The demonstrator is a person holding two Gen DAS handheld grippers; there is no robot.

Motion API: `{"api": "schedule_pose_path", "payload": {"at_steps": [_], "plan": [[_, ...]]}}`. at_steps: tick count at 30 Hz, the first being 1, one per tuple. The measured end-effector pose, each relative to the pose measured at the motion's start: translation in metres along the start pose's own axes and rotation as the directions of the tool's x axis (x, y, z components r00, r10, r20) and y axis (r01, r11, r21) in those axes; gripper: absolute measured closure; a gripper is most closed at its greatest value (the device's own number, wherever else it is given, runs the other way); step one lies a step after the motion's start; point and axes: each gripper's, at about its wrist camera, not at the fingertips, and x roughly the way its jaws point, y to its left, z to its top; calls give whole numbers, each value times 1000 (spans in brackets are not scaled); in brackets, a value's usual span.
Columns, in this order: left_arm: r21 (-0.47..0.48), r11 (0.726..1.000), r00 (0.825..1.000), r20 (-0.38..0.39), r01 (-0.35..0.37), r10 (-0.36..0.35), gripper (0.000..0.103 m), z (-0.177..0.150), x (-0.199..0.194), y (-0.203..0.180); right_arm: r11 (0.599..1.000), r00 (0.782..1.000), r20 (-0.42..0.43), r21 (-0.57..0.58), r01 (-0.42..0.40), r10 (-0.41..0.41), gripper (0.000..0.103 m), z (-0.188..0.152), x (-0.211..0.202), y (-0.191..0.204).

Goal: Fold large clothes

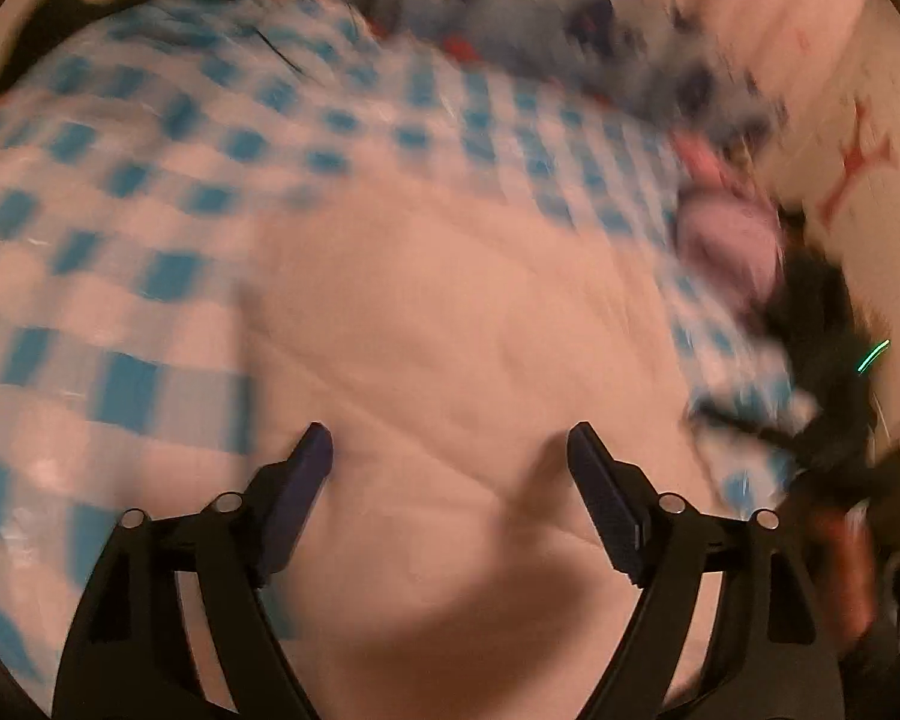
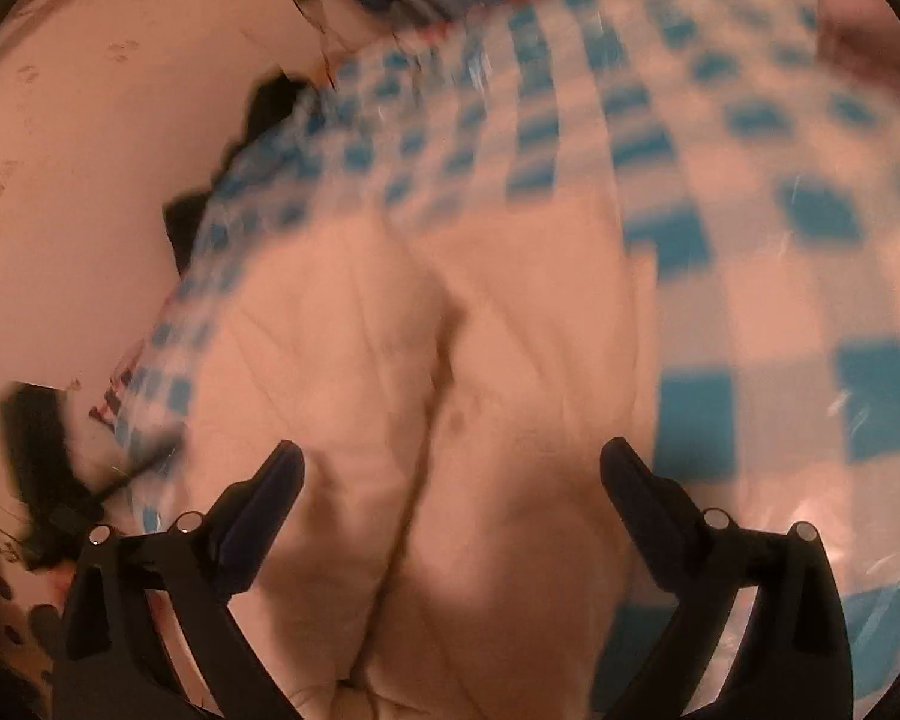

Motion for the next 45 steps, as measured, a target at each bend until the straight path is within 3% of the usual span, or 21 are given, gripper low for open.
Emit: {"api": "schedule_pose_path", "payload": {"at_steps": [1, 5, 7, 8, 9, 10, 11, 14, 17, 20, 21, 23, 26, 29, 32, 34, 36, 39, 41, 45], "plan": [[41, 997, 998, 20, -59, 58, 18, -3, 12, -12, 1000, 1000, 29, -25, 10, -9, 8, 8, -5, 7], [70, 995, 997, 24, -71, 69, 17, -1, 21, -23, 970, 988, 54, -186, 156, -148, 8, 41, 11, 47], [68, 996, 998, 19, -61, 60, 17, 0, 23, -19, 907, 944, 38, -268, 325, -328, 8, 52, 47, 49], [63, 996, 998, 19, -56, 55, 17, 0, 26, -17, 868, 912, 19, -297, 397, -411, 7, 51, 70, 42], [65, 996, 998, 15, -54, 53, 17, 0, 29, -17, 894, 919, -56, -264, 363, -389, 7, 49, 98, 18], [74, 995, 998, 11, -60, 59, 17, 0, 29, -17, 955, 947, -141, -124, 271, -287, 6, 46, 116, -15], [84, 994, 998, 5, -70, 69, 16, 1, 31, -17, 974, 961, -157, -42, 224, -228, 6, 44, 120, -34], [96, 993, 997, -14, -71, 73, 14, 4, 30, -20, 964, 951, -156, -68, 258, -266, 7, 45, 108, -24], [78, 996, 999, -13, -44, 46, 14, 2, 25, -12, 978, 973, -101, -63, 200, -206, 7, 43, 66, -9], [69, 997, 999, -1, -39, 39, 14, -1, 24, -10, 985, 990, -44, -118, 126, -132, 7, 18, 18, 19], [69, 997, 999, 1, -42, 42, 14, -1, 24, -10, 980, 988, -54, -145, 138, -147, 7, 8, 16, 26], [76, 996, 999, -6, -48, 48, 14, -1, 25, -13, 944, 950, -144, -228, 240, -277, 7, -22, 45, 22], [125, 990, 998, -18, -63, 66, 14, -3, 18, -23, 985, 964, -209, -88, 149, -164, 6, -26, 63, -12], [91, 995, 999, 13, -46, 45, 14, -9, -11, -16, 971, 958, -178, -121, 207, -227, 7, -20, 42, 5], [38, 998, 998, 56, -45, 42, 14, -20, -36, 6, 974, 979, -87, -149, 170, -184, 7, -28, 0, 30], [0, 999, 999, 37, -37, 37, 14, -29, -36, 20, 963, 973, -85, -184, 199, -217, 7, -41, -4, 36], [-13, 1000, 999, -30, -23, 23, 14, -37, -18, 26, 951, 947, -175, -207, 230, -268, 7, -62, 24, 22], [-55, 998, 999, -49, 10, -12, 14, -44, -13, 29, 986, 954, -251, -74, 152, -166, 7, -65, 33, -8], [-41, 999, 1000, -24, 7, -8, 14, -42, -23, 28, 986, 962, -219, -75, 151, -165, 7, -60, 19, -2], [-19, 1000, 999, 36, -4, 5, 14, -34, -37, 26, 984, 987, -55, -108, 143, -150, 7, -28, -16, 30]]}}
